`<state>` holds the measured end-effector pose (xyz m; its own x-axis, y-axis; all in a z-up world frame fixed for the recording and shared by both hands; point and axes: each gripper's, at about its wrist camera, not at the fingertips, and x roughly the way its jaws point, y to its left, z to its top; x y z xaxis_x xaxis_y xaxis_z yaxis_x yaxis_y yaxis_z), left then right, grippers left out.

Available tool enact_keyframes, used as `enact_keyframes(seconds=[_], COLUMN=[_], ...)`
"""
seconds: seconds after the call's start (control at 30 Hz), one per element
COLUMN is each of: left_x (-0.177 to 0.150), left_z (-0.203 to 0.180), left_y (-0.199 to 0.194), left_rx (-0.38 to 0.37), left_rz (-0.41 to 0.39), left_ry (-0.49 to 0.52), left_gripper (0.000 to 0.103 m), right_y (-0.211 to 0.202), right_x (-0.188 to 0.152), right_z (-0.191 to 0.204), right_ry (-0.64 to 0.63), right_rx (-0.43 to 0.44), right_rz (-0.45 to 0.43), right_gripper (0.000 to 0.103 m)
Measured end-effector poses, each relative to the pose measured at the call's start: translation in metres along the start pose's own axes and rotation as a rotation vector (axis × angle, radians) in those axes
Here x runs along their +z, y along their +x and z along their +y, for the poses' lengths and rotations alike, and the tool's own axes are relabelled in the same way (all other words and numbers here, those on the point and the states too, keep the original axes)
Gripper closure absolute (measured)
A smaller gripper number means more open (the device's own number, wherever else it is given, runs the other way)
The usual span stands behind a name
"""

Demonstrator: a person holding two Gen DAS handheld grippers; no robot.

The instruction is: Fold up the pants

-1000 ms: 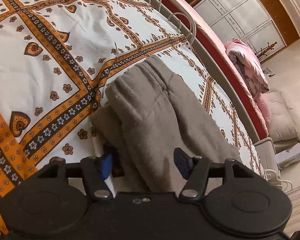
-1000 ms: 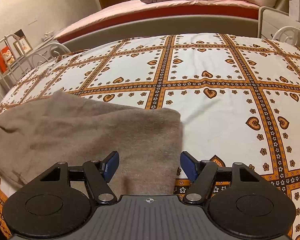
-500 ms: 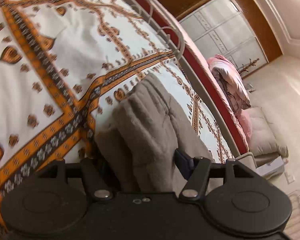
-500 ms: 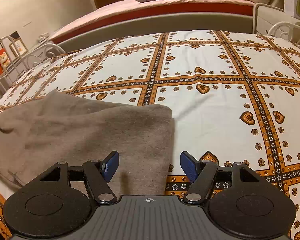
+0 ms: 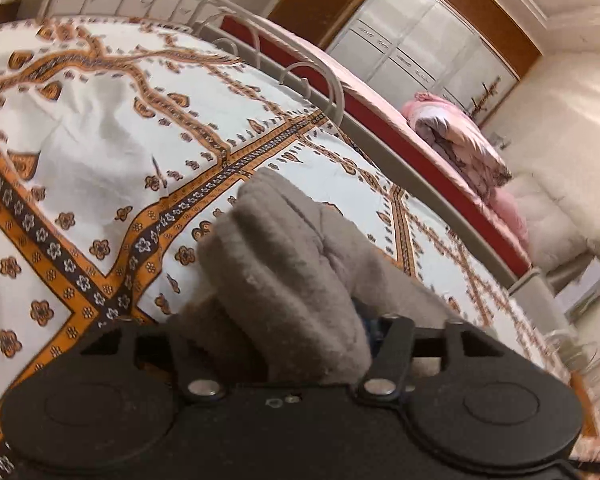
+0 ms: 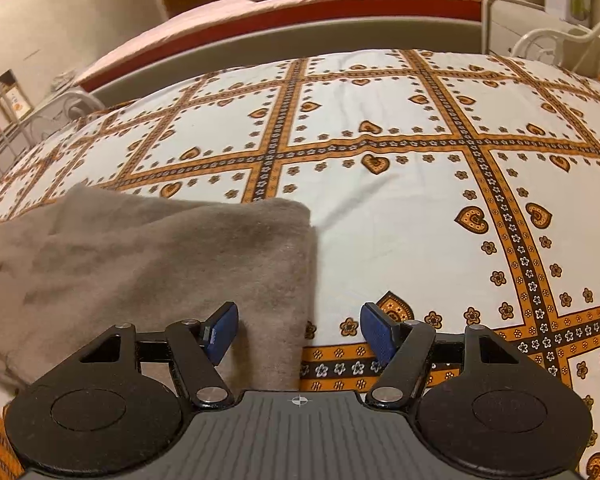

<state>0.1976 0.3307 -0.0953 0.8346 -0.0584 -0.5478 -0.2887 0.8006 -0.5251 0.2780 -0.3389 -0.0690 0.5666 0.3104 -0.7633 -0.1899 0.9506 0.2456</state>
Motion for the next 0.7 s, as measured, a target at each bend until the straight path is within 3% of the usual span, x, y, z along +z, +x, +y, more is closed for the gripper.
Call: enact_keyframes(seconds=[0.43,0.7], left_x=[0.0,0.015], left_z=[-0.021,-0.092], left_y=[-0.013,-0.048], left_rx=[0.024,-0.021], left_rz=[-0.033,-0.105], left_ry=[0.108,0.202], left_gripper=[0.077,0.078], right_y=[0.006,-0.019], right_x=[0.002,0.007], right_z=[-0.004,-0.023], right_ry=[0.036,0.126], right_rx=[0.002,0.047], right_rz=[-0.004,-0.06], right_gripper=[0.035,0.035])
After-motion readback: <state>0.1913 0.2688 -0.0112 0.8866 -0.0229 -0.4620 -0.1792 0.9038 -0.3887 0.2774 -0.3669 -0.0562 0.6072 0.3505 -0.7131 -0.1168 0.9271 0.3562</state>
